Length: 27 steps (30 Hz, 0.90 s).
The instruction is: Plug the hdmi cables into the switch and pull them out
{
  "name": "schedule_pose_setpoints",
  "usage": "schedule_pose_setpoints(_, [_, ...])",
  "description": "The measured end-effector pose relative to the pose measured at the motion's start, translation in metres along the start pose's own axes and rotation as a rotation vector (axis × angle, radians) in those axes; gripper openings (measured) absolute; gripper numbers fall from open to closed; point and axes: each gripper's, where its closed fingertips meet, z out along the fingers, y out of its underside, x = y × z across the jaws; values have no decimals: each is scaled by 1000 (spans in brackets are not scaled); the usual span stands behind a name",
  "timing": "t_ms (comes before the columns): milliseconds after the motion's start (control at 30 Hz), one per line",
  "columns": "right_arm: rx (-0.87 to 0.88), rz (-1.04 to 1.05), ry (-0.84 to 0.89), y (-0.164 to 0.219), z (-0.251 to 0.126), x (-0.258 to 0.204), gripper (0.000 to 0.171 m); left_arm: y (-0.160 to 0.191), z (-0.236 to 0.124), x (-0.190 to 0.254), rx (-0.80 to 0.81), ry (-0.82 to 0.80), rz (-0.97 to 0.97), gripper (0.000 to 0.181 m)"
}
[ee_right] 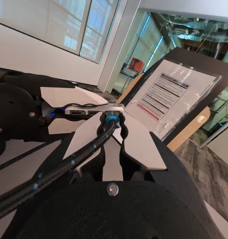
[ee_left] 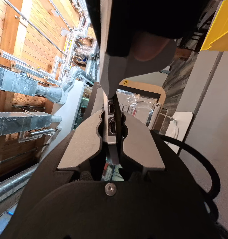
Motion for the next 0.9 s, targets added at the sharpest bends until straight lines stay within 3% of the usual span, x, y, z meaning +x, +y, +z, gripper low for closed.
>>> schedule_pose_setpoints(333, [6,-35,44,0,2,0,23,3,4,8,-4,71,-122,22])
schedule_pose_setpoints(467, [29,-237,-87,-8,-5,-9,24,-1,-2,-4,65,-2,-60,22])
schedule_pose_setpoints(567, [85,-347,-147,-10,-20,-4,64,-15,-12,-3,194,10,33,22])
schedule_pose_setpoints(700, [149,-795,-137,8,-29,-23,50,-29,-24,9,322,108,69,23])
schedule_pose_setpoints(833, [125,-927,-107,12,-19,-36,44,-37,-35,28,407,258,73,23])
schedule_pose_setpoints(900, [85,-1009,-133,21,-19,-41,30,-36,-37,34,417,304,54,24])
